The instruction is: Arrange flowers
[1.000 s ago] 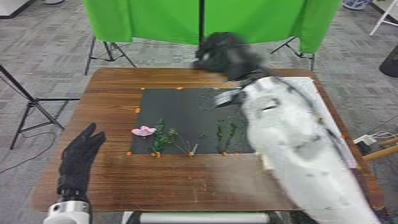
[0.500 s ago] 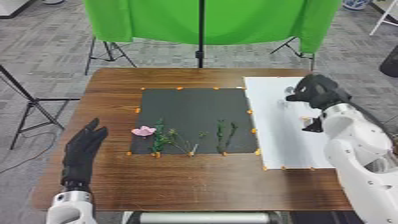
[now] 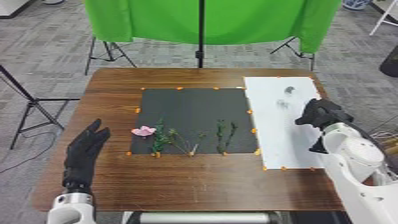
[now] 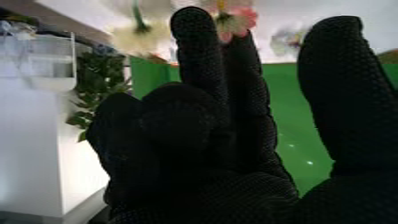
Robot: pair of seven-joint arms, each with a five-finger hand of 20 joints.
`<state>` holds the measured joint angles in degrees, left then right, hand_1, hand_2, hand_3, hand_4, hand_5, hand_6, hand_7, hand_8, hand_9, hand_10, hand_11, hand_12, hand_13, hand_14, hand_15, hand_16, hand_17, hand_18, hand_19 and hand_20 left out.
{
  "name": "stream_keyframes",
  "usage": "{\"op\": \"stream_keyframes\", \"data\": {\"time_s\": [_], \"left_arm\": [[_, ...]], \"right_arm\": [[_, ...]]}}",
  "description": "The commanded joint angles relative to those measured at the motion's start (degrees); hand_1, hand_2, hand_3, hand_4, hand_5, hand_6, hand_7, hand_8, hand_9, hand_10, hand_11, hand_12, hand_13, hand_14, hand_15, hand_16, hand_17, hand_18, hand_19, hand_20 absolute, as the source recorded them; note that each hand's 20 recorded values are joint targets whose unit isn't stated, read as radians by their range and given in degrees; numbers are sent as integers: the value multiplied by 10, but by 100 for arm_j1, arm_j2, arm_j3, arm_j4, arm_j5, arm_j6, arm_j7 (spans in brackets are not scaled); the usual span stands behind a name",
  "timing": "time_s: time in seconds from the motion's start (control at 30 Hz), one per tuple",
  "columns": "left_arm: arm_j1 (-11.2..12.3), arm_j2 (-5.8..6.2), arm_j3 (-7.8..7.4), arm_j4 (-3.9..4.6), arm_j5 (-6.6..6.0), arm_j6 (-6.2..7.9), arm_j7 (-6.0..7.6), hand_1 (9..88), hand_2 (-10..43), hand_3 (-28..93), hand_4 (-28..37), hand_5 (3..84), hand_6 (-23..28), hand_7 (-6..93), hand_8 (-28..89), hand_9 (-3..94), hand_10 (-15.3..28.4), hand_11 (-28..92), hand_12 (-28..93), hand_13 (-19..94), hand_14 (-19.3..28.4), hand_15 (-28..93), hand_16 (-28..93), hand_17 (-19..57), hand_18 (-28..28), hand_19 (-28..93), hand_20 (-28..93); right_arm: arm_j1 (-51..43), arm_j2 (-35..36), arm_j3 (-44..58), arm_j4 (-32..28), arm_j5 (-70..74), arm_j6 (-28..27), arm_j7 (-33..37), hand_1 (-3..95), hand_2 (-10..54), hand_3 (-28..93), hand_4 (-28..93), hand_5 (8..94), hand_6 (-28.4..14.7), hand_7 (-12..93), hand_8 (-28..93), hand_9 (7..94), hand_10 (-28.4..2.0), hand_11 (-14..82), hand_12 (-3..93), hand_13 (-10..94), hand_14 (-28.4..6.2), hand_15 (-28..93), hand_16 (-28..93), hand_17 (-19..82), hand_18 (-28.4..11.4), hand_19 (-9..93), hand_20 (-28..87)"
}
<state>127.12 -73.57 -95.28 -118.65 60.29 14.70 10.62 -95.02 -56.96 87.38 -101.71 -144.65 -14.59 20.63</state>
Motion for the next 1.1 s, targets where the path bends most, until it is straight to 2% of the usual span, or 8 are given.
{"op": "stream_keyframes", "data": {"time_s": [0.03, 0.17, 0.23, 0.4, 0.67, 0.9, 1.1], "left_arm": [[123, -56, 36, -9, -30, -130, 27, 222, -95, 646, -256, 398, 41, 64, -57, 438, 116, 145, 146, 342, 142, 99, 31, 64, 125, 42, 190], [139, -52, 28, -19, -68, -83, 26, 222, -95, 647, -255, 397, 41, 63, -57, 437, 117, 144, 146, 343, 142, 99, 31, 65, 126, 43, 190], [132, -50, 31, -13, -60, -83, 20, 223, -95, 648, -257, 397, 42, 63, -57, 437, 116, 144, 146, 343, 142, 99, 31, 65, 127, 44, 190], [117, -45, 38, -14, -74, -95, -22, 223, -95, 649, -257, 397, 42, 63, -57, 438, 116, 144, 146, 343, 142, 99, 32, 65, 127, 43, 188], [122, 8, 0, -24, -104, -73, -64, 221, -90, 648, -256, 398, 43, 63, -57, 437, 117, 144, 146, 345, 142, 100, 32, 67, 126, 44, 189], [60, 33, 34, -2, -88, -126, -93, 219, -84, 647, -258, 400, 44, 63, -57, 438, 119, 144, 146, 346, 141, 101, 32, 67, 126, 45, 191], [30, 53, 29, 17, -101, -121, -111, 219, -82, 646, -258, 403, 45, 63, -57, 438, 118, 145, 146, 345, 141, 101, 32, 67, 126, 45, 192]], "right_arm": [[-289, -159, -120, 368, -233, 613, 131, 441, -95, 638, -130, 646, 4, 194, -63, 768, -138, 251, 264, 837, -43, 671, 332, 612, -129, 932, 600], [-342, -218, -205, 588, -293, 1108, 97, 584, -95, 542, -124, 699, -14, 200, 98, 854, -99, 115, 407, 866, -29, 656, 335, 632, -118, 932, 598], [-349, -230, -241, 682, -295, 1289, 73, 624, -95, 538, -123, 735, -17, 212, 120, 888, -89, 102, 419, 879, -24, 650, 336, 650, -111, 932, 595], [-399, -140, -231, 548, -131, 1591, 65, 651, -95, 541, -128, 773, -20, 223, 130, 921, -87, 109, 424, 903, -18, 635, 336, 669, -106, 932, 592], [210, 121, -584, -344, 806, 2247, 40, 653, -95, 552, -119, 783, -25, 224, 140, 927, -90, 107, 430, 910, -14, 625, 345, 676, -103, 932, 587], [1060, -116, -1471, -669, 1850, 2115, -119, 651, -95, 556, -120, 785, -24, 222, 143, 929, -90, 108, 434, 910, -13, 622, 353, 679, -98, 932, 588], [1856, -876, -2439, -298, 2772, 1778, -184, 648, -95, 558, -117, 785, -25, 221, 146, 928, -89, 108, 434, 912, -11, 622, 357, 681, -96, 932, 591]]}}
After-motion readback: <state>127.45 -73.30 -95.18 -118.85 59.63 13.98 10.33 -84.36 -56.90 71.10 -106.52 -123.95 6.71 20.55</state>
